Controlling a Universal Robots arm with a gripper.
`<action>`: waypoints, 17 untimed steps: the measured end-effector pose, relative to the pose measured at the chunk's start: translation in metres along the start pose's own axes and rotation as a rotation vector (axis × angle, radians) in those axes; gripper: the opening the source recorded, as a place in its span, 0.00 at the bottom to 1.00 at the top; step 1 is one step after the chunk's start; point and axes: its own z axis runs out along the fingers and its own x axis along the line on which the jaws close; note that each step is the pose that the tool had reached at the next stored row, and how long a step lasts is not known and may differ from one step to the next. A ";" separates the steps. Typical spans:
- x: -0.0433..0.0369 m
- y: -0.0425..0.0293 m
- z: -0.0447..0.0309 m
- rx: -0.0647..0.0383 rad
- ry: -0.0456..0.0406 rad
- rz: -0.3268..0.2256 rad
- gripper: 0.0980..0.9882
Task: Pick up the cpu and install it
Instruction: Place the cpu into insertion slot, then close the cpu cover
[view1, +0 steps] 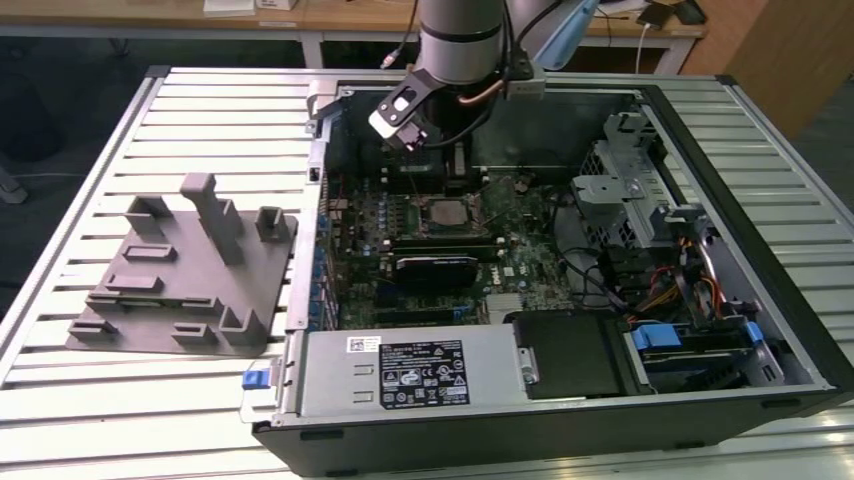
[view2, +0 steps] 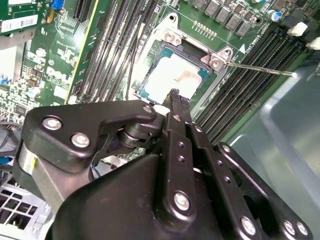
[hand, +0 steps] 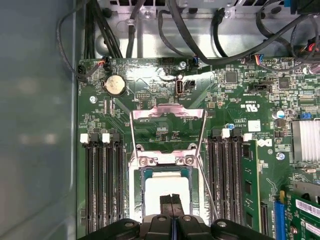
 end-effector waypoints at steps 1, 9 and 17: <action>0.0000 0.0001 -0.0012 0.000 0.0000 0.000 0.01; -0.0001 0.0005 -0.0067 0.000 0.0000 0.000 0.01; -0.0002 0.0006 -0.0096 0.000 0.0000 0.000 0.01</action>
